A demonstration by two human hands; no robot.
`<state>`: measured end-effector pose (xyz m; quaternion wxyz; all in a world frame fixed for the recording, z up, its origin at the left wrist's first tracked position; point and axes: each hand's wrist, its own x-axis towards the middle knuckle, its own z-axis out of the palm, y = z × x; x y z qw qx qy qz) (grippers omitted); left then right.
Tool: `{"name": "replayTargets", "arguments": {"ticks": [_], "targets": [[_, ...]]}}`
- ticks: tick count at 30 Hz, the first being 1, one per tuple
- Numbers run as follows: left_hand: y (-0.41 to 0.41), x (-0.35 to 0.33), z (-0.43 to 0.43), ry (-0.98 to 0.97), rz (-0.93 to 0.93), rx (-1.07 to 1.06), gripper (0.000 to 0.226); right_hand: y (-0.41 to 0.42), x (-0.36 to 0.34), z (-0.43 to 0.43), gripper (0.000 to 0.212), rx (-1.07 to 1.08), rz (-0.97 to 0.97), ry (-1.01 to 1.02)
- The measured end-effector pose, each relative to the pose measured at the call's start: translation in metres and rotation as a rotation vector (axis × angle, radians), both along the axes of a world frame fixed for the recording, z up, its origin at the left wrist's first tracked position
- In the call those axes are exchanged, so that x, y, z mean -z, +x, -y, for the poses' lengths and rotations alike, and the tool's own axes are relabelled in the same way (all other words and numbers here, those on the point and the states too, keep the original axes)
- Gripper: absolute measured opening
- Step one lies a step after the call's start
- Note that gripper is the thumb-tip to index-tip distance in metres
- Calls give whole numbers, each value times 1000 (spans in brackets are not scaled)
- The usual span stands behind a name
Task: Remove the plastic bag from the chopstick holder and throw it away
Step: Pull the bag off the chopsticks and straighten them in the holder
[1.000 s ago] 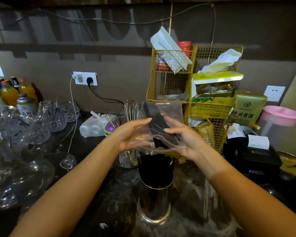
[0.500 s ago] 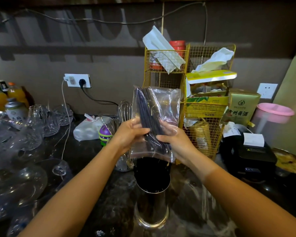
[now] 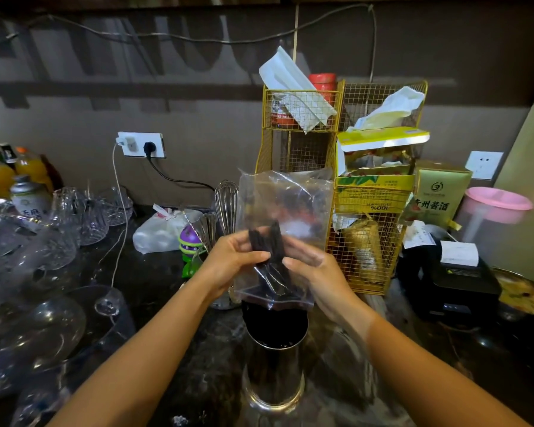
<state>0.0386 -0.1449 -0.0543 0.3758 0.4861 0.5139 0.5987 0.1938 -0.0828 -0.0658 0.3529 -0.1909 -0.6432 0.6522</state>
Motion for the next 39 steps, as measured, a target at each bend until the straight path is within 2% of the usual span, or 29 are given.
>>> {"name": "replayTargets", "arguments": {"ticks": [4,12,21,27,39], "targets": [[1,-5,2,21,-12,23,45,1,2,-3,39,49,-14,-21],[0,-17,2,36,-11,-4,26,0,-9,-5,24,85,-24,-1],[-2,-61,-1,71,-70,-41,19,-3,-54,-11,18,127,-51,25],[-3,-95,1,110,-179,-99,17,-9,-86,-12,17,141,-86,82],[-34,-141,47,217,-209,-300,15,-45,-137,24,16,2,-182,113]]}}
